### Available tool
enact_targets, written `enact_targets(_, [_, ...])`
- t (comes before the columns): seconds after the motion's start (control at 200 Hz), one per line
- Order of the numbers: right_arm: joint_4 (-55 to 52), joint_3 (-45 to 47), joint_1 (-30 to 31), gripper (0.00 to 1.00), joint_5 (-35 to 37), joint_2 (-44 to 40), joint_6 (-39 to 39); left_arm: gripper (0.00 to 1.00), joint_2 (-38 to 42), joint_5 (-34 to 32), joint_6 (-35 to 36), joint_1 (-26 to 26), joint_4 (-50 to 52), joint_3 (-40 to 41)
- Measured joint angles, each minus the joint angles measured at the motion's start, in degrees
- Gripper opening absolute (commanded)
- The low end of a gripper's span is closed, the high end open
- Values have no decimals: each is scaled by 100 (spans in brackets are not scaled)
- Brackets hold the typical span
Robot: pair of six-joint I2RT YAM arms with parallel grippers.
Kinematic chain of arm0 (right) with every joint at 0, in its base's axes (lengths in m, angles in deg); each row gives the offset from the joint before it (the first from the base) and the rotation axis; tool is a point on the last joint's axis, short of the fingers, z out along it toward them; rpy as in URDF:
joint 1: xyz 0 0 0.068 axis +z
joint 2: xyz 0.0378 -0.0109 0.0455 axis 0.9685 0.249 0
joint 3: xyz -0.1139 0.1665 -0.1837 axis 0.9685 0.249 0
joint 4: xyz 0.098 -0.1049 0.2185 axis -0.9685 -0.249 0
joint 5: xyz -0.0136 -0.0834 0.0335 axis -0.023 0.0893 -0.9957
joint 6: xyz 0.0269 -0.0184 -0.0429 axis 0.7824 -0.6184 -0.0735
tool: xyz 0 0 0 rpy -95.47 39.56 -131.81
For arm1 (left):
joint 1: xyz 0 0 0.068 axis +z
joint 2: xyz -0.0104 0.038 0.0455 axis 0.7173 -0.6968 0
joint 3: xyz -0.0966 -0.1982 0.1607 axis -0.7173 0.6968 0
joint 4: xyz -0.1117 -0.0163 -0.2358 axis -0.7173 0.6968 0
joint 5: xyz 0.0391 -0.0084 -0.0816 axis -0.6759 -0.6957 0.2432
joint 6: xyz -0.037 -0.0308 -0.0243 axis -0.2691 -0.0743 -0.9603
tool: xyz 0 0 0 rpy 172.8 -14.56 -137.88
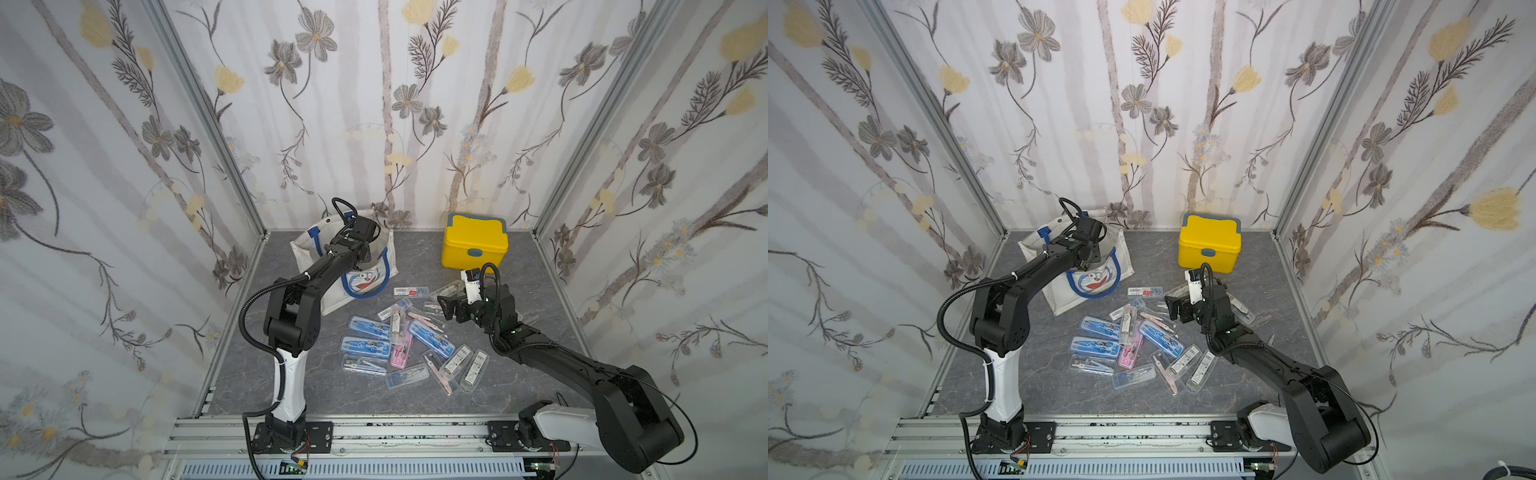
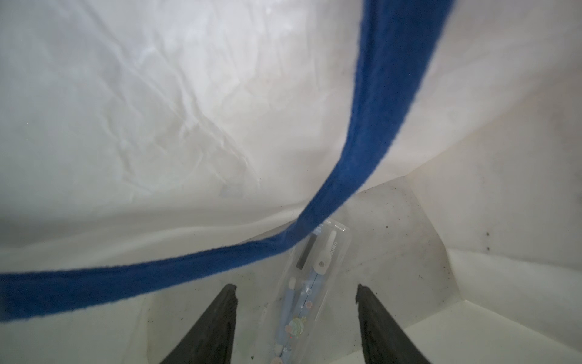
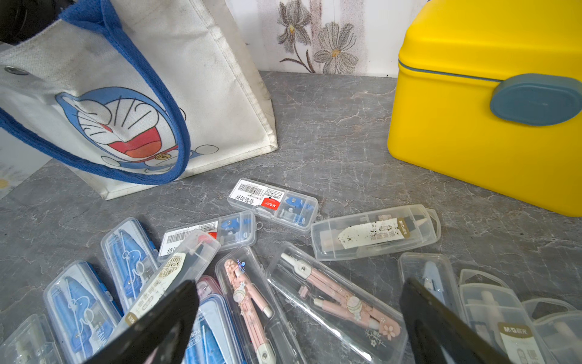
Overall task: Put the compass set into the canvas bag
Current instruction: Place the compass set in the canvas bag.
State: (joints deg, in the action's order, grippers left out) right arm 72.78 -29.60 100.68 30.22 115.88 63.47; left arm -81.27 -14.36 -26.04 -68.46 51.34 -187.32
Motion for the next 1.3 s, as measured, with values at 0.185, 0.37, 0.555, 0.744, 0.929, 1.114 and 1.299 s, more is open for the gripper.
enact_targets(0.185, [-7, 28, 0, 100, 4, -70, 2, 69, 0, -11, 111, 2, 35, -26])
enact_targets(0.37, [-46, 28, 0, 99, 11, -74, 2, 100, 74, -63, 144, 2, 85, -289])
enact_targets(0.555, [-68, 28, 0, 99, 94, -114, 2, 100, 219, -105, 293, -48, 114, -699])
enact_targets(0.744, [-146, -13, 0, 99, 334, -122, 70, 100, 413, -234, 468, -289, 197, -1038])
enact_targets(0.929, [-313, -168, -7, 100, 767, -35, 177, 100, 730, -511, 671, -623, 197, -1130])
enact_targets(1.114, [-487, -273, -31, 99, 1029, 72, 205, 100, 1113, -664, 815, -944, 157, -1016])
enact_targets(1.299, [-704, -350, -166, 99, 1180, 103, 330, 100, 1425, -365, 903, -1606, 79, -308])
